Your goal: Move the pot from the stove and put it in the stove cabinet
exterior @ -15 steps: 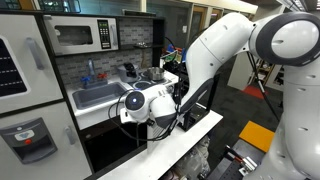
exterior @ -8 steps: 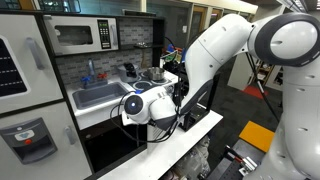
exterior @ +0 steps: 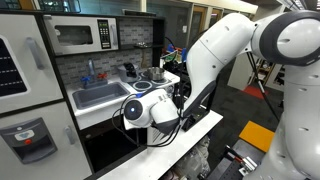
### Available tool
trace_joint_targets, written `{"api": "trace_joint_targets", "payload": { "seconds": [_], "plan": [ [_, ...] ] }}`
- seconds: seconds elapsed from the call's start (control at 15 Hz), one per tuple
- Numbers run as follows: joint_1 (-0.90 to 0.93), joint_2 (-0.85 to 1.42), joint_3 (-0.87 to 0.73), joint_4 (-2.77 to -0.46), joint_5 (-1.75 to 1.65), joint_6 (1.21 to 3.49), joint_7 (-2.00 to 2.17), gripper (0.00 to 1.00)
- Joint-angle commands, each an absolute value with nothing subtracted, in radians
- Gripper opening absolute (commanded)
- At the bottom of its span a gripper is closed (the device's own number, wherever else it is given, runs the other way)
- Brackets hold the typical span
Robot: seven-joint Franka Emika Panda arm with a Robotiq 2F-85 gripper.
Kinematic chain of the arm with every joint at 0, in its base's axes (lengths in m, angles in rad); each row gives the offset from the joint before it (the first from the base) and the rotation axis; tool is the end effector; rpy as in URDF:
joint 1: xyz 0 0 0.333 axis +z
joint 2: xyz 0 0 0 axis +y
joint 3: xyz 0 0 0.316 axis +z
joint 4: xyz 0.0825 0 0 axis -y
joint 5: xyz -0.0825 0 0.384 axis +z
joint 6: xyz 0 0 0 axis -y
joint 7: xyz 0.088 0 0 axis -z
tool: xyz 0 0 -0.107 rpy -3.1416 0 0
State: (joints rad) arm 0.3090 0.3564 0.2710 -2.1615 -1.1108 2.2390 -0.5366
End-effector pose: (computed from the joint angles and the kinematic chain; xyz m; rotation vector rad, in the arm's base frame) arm 0.4724 0.2794 0.2239 1.3902 2.0311 -0.2376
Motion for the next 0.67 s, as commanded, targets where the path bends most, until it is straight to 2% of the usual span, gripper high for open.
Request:
{"api": "trace_joint_targets", "payload": {
  "seconds": [0.0, 0.6],
  "plan": [
    [0.288, 0.272, 0.296, -2.245, -1.084, 2.245, -0.557, 1.0],
    [0.267, 0.197, 0.285, -2.355, -1.069, 2.234, -0.561, 1.0]
  ]
}}
